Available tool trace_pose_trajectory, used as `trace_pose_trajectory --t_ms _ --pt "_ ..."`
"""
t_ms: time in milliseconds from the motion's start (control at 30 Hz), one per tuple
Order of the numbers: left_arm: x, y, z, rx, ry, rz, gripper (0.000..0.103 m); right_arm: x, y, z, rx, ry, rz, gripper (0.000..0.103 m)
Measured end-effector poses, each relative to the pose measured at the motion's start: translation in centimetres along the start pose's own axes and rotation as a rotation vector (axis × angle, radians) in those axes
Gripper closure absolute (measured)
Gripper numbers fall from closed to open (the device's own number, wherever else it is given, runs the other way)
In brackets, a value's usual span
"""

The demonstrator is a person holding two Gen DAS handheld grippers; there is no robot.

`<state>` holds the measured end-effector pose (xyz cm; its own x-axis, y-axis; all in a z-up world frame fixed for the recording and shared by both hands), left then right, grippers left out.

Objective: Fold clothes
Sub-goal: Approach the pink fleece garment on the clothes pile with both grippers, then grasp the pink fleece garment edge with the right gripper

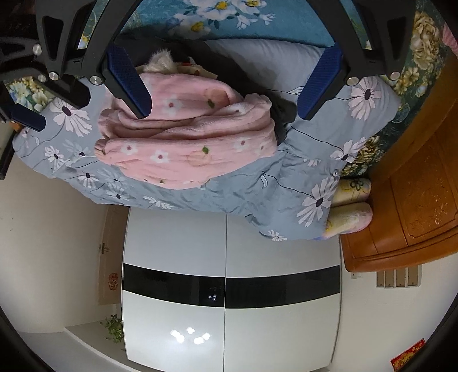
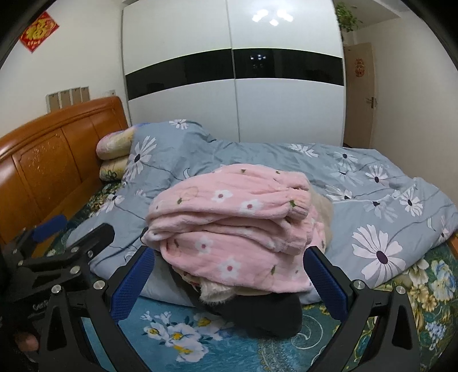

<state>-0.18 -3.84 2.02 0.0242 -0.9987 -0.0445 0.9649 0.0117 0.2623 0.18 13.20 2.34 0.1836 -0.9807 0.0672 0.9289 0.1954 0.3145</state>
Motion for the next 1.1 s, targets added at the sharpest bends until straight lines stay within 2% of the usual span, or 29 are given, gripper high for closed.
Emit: trace_pose_trajectory --t_ms 267,533,633,667,733,867,967,1100 --pt "-0.9 -3.7 -1.3 0.04 0.009 -0.035 0.0 -0.6 -2.7 -0.7 0.016 0.028 0.039 0.0" --pt "-1.0 -6.7 -1.7 0.055 0.027 -0.032 0.0 -2.0 -5.5 -1.3 0.049 0.02 0.074 0.001" --pt "-0.8 -7.5 -1.8 0.058 0.027 -0.028 0.0 -2.5 -6.4 -1.5 0.062 0.012 0.077 0.007" --pt "-0.8 -7.7 -1.9 0.059 0.028 -0.028 0.0 -2.7 -6.6 -1.6 0.067 0.012 0.075 0.012" --pt "-0.6 -8.0 -1.9 0.061 0.029 -0.027 0.0 -2.7 -7.2 -1.8 0.082 0.017 0.075 0.015" --pt "1.1 -8.1 -2.7 0.063 0.017 -0.011 0.0 -2.4 -8.8 -1.5 0.079 0.084 0.081 0.015" --pt "3.4 -8.4 -3.8 0.089 -0.004 0.037 0.0 -2.1 -10.3 -1.1 0.075 0.142 0.08 0.016" --pt "6.9 -7.8 -5.4 0.135 -0.002 0.089 0.0 -0.5 -14.0 -1.2 0.109 0.266 0.075 0.024"
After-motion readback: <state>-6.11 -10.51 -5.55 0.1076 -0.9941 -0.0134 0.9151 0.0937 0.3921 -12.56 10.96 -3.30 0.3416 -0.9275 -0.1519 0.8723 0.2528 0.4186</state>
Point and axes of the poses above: each gripper's, at about its wrist camera, not at the fingertips, and y roughly against the way its jaws point, x to its left, z to its top, the point moved 5 cm from there along -y, roughly the way its jaws point, and after that the axes turned 15 degrees about -x, right-handed, at the moved point
